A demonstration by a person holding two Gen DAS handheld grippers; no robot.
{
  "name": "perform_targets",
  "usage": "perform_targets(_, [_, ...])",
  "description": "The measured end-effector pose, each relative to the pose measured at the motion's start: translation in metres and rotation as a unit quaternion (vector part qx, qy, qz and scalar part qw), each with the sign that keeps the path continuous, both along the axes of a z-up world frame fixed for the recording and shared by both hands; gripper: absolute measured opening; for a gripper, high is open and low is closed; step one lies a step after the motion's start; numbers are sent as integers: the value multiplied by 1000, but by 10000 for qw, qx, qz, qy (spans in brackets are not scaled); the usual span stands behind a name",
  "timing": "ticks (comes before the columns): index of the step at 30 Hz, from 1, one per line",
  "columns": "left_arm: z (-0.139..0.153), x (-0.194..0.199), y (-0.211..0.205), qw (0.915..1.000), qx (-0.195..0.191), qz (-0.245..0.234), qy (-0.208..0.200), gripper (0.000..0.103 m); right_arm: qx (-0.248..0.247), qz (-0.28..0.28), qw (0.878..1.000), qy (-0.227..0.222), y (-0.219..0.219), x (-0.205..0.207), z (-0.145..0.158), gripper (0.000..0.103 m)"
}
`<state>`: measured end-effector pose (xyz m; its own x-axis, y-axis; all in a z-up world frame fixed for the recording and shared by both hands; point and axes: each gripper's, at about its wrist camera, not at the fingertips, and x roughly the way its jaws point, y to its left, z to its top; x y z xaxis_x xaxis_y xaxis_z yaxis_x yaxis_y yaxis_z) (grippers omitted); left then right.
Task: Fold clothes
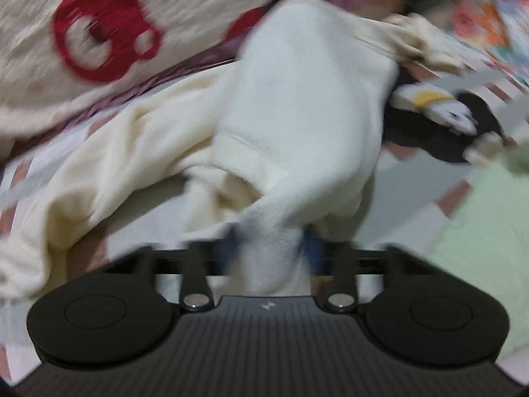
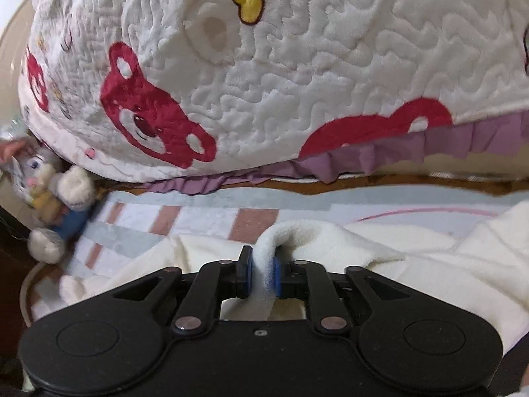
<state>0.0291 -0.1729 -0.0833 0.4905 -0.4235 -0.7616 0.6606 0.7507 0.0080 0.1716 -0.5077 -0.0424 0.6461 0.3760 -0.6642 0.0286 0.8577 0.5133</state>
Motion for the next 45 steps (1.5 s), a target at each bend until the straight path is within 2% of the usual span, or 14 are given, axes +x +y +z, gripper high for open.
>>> perform_targets(2, [6,19,22,9964,-599,581,123,14,518,41,9986,-71,-7,-6,-1,40])
perform_targets(5, [17,38,58,9821,-1394,1250,223,14,1407,-25,9895,-333,-19,-27,-1,46])
perform_targets(9, [9,52,85,9706,-1704,1645,431,14,1893,4,9784,-829,-22,-70,3,50])
perform_targets(14, [-5,58,88,9618,-1802,1996,507,14,890,263,9854,-1428,-2,-136,14,50])
perform_targets(19, [-6,66,85,9614,-1807,2065,218,14,-894,927,9841,-1226,38,-186,-6,50])
perform_targets(22, [-7,66,84,9624,-1726,2098,84,14,-2121,1510,9606,-975,67,-204,-31,49])
perform_targets(25, [-8,67,85,9613,-1745,2133,44,15,-3364,1864,9179,-983,100,-211,-56,49])
perform_targets(31, [-14,71,93,9561,-1822,2290,131,16,-4014,1877,8848,-1441,142,-195,-70,58])
perform_targets(34, [-21,71,97,9532,-1874,2359,263,16,-4431,1692,8639,-1695,147,-178,-67,55])
perform_targets(36, [-23,71,99,9522,-1890,2380,311,16,-4089,1398,8846,-1757,135,-159,-52,50])
perform_targets(38, [-25,71,100,9516,-1898,2391,340,17,-3652,1070,9085,-1725,119,-140,-37,29])
perform_targets(40, [-26,71,99,9520,-1893,2384,331,17,-3202,736,9295,-1677,103,-121,-22,19])
perform_targets(42, [-27,71,98,9526,-1873,2377,321,19,-2740,400,9471,-1622,88,-102,-6,18])
perform_targets(45, [-29,71,97,9542,-1800,2369,298,22,-2478,102,9574,-1480,75,-79,5,17])
